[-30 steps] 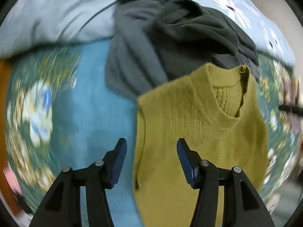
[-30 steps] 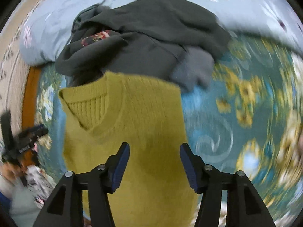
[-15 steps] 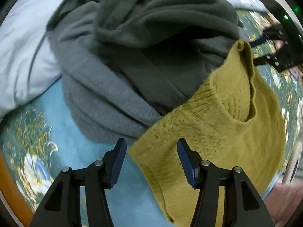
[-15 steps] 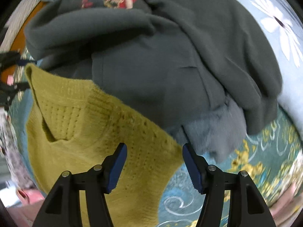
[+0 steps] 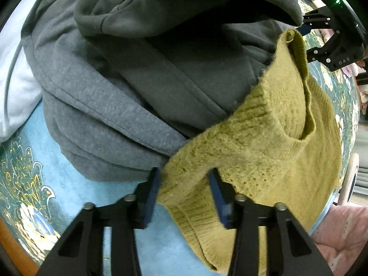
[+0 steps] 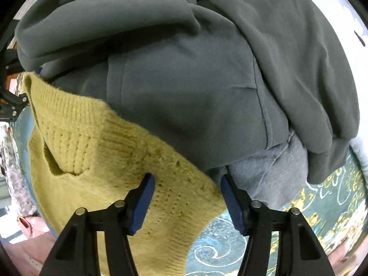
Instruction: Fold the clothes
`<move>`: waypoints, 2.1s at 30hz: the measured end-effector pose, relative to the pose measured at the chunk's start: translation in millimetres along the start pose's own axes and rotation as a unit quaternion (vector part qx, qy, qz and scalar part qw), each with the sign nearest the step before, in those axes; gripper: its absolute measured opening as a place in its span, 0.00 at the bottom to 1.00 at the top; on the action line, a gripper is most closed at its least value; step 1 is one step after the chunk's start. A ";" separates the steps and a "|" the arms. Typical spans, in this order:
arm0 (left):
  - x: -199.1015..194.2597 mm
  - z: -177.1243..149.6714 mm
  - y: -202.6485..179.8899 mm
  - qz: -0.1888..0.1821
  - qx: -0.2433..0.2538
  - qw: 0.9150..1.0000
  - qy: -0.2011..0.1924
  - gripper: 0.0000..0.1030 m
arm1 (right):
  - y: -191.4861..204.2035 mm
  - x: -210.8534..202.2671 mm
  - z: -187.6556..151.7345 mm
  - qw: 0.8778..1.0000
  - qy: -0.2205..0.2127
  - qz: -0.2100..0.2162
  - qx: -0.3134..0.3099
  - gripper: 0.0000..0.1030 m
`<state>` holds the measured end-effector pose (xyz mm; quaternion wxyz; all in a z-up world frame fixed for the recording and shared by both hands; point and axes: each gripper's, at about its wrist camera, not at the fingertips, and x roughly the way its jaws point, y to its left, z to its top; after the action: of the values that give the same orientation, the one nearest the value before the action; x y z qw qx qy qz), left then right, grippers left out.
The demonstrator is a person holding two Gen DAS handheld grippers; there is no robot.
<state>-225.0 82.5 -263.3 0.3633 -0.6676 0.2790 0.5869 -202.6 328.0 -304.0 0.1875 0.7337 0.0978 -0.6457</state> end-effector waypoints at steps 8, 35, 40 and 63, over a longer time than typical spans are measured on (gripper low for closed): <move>-20.2 0.0 -2.2 0.016 0.009 1.000 -0.007 0.10 | -12.4 -17.7 -15.2 0.999 -0.001 0.009 0.047 0.12; -109.9 -173.7 -137.2 0.066 -0.124 0.976 -0.165 0.09 | 129.7 -94.7 -213.5 0.984 -0.137 0.008 0.112 0.11; -86.9 -216.2 -169.3 0.063 -0.166 0.970 -0.165 0.09 | 152.6 -70.4 -262.6 0.981 -0.129 0.013 0.148 0.11; 20.2 -314.7 -250.4 0.004 -0.312 0.948 -0.055 0.11 | 189.1 34.5 -384.6 0.964 -0.027 0.012 0.266 0.12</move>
<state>161.0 -26.8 -228.9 0.1493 -0.7131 0.0640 0.6819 225.7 306.7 -272.9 -0.0041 0.7402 -0.0909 -0.6662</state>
